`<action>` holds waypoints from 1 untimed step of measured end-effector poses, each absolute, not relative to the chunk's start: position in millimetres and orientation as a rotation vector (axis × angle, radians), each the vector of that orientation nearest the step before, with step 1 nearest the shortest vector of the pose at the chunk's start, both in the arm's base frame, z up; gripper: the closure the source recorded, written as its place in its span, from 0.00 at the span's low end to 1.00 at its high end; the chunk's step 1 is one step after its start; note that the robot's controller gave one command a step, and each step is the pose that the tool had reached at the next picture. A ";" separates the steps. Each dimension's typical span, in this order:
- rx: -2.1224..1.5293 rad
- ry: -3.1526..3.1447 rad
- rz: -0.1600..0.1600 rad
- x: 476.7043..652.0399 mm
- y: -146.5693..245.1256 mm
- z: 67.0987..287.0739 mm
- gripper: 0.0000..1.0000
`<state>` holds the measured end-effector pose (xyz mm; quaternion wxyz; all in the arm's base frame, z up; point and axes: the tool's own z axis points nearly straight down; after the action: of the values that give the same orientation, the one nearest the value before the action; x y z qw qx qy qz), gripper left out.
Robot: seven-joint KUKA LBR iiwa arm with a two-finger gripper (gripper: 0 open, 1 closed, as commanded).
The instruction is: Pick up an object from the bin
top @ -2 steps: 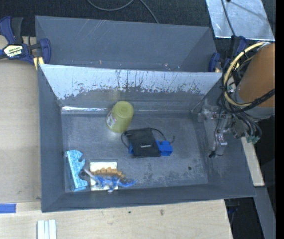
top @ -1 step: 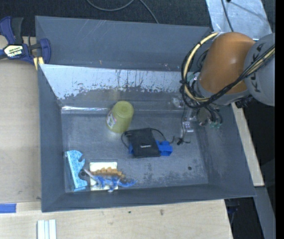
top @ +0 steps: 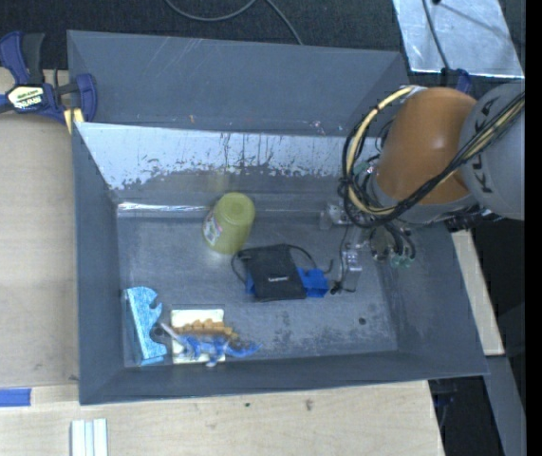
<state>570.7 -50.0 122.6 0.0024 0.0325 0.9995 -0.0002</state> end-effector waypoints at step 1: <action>0.046 3.133 -0.002 594.4 9.2 115.6 0.00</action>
Offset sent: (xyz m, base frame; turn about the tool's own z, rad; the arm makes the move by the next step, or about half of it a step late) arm -0.0002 0.0717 -0.0526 0.1611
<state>594.4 9.2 115.6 0.0040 0.0148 0.9999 -0.0006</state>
